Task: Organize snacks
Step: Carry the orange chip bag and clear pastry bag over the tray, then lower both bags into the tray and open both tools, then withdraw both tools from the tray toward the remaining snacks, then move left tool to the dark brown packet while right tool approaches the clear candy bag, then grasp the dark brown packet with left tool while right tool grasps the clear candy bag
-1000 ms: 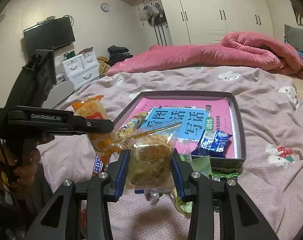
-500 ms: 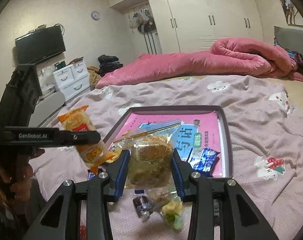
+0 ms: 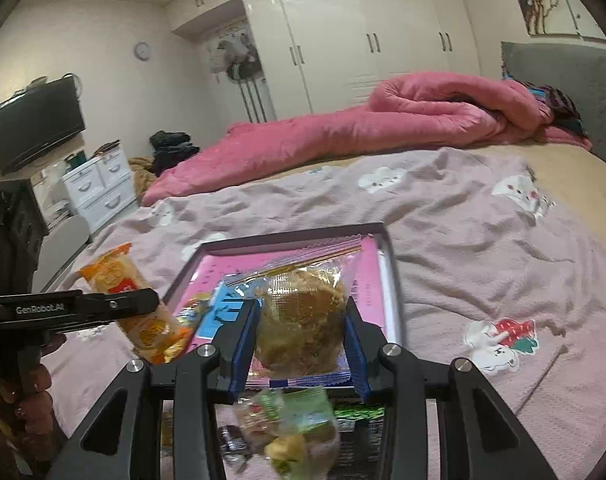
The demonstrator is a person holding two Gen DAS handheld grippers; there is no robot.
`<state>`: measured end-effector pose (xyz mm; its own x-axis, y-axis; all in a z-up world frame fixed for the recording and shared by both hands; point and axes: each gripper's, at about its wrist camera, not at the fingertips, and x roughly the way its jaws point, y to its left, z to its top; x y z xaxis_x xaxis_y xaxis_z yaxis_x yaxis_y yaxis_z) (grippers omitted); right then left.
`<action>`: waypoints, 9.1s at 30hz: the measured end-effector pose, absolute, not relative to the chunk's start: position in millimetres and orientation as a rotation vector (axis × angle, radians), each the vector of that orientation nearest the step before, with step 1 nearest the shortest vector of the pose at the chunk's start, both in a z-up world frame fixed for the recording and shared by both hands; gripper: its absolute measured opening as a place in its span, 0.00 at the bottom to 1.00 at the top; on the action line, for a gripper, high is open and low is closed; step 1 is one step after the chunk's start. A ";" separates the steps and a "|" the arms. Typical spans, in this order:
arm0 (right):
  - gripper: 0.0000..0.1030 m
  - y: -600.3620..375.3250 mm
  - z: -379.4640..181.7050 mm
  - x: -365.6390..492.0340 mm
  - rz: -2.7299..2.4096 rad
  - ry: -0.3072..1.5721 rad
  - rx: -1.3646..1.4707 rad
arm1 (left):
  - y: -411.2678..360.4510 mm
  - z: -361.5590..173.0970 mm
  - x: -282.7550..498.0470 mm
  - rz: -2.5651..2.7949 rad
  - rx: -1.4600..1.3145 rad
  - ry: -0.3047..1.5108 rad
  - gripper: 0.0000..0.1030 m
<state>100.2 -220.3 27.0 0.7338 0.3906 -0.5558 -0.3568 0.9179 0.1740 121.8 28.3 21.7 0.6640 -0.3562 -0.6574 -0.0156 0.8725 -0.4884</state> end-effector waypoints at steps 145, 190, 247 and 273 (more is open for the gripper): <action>0.67 -239.7 32.5 85.4 0.335 0.618 0.033 | 45.7 34.5 99.0 -0.067 -0.436 0.829 0.77; 0.68 -220.0 22.3 38.7 0.424 0.689 -0.031 | -1.1 19.3 60.1 -0.163 -0.290 0.950 0.77; 0.47 -191.8 -30.5 88.1 0.639 0.913 -0.018 | -56.6 -64.7 94.7 -0.348 -0.187 1.132 0.38; 0.31 -183.5 -42.0 92.6 0.676 0.949 0.037 | -46.4 -65.8 87.7 -0.354 -0.236 1.126 0.38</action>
